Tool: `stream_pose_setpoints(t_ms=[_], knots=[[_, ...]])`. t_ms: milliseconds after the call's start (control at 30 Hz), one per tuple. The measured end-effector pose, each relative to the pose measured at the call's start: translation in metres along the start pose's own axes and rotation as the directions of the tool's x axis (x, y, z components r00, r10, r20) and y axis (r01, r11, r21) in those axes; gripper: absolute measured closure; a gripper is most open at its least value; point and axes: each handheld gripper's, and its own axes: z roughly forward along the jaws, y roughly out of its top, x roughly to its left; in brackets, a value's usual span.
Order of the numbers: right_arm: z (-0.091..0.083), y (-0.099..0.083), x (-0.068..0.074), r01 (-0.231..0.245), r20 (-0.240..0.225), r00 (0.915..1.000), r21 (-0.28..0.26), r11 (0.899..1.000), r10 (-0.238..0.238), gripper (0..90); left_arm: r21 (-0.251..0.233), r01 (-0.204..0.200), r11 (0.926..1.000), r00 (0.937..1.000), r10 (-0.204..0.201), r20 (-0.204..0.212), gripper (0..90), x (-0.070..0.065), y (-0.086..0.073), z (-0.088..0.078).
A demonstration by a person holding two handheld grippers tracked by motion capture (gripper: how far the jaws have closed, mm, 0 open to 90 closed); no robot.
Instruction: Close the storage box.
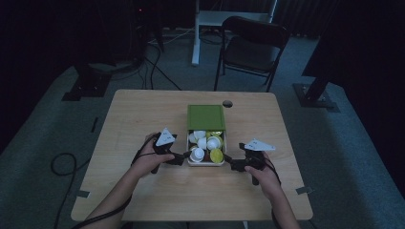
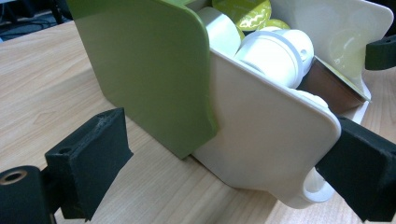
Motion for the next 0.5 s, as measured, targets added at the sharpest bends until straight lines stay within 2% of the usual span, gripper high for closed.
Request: stream_pose_setpoints(t_ms=[500], knots=[[0.0060,0.0072,-0.0058,-0.009,0.011,0.9999,-0.004,1.000,0.009,11.1,-0.006,-0.002,1.0000,0.9999,0.002,-0.010,2.9,0.0101,0.0080,0.0056]])
